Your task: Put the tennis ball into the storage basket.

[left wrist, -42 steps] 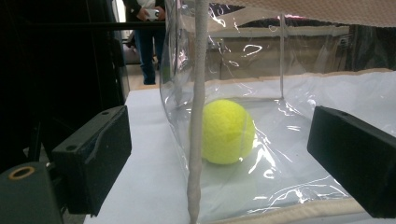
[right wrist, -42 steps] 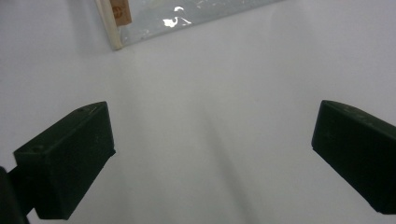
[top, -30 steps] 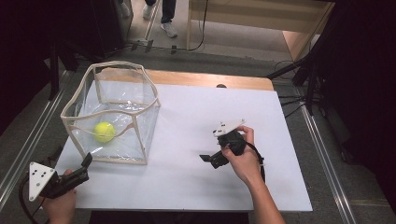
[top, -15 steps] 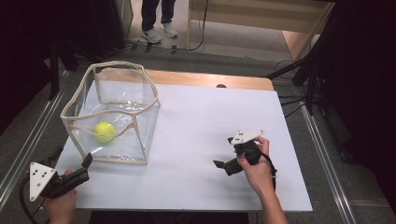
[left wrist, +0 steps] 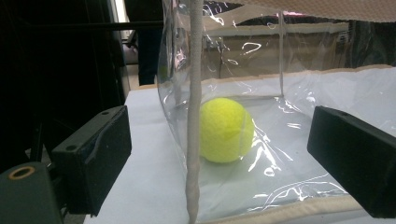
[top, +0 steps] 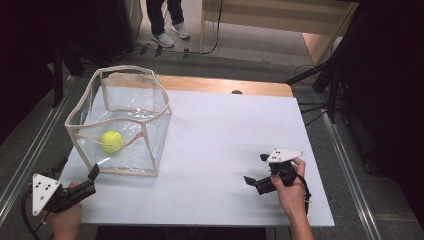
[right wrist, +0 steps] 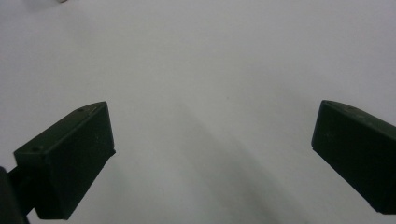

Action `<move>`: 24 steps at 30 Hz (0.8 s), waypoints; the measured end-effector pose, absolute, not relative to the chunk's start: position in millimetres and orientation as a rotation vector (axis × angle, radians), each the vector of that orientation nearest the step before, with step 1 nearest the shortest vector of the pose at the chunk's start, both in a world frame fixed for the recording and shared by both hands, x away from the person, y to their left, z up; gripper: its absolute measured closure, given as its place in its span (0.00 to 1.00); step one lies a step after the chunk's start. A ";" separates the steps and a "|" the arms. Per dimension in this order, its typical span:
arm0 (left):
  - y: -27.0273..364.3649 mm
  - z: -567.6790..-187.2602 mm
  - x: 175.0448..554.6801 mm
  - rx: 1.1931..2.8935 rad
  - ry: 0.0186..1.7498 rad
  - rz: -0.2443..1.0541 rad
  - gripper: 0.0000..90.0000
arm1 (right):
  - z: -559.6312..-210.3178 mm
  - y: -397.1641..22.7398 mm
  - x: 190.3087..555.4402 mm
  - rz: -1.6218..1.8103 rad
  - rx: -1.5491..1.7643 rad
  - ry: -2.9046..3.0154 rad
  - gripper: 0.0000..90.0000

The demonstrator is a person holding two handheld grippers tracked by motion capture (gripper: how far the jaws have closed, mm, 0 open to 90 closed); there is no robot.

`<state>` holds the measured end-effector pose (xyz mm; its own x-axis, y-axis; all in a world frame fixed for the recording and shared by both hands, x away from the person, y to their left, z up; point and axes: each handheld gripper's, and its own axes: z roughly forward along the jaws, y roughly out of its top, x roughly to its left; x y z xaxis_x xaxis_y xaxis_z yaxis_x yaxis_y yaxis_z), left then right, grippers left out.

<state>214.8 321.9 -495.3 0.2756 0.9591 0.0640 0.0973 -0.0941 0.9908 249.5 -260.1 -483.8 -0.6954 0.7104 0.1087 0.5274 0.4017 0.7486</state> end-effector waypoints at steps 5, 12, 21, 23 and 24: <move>321.6 -495.6 215.0 1.467 1.036 1.005 0.08 | -489.4 -275.1 241.9 1.185 1.128 2.395 0.00; 321.4 -495.6 214.9 1.467 1.037 1.006 0.08 | -494.4 -293.9 233.4 1.220 1.179 2.335 0.00; 321.6 -495.5 214.9 1.465 1.036 1.004 0.08 | -502.7 -317.1 224.0 1.308 1.218 2.216 0.00; 321.9 -495.4 214.8 1.466 1.036 1.002 0.08 | -503.4 -322.9 220.7 1.329 1.240 2.186 0.00; 322.1 -495.4 214.7 1.467 1.036 1.002 0.08 | -503.5 -325.3 219.7 1.332 1.239 2.182 0.00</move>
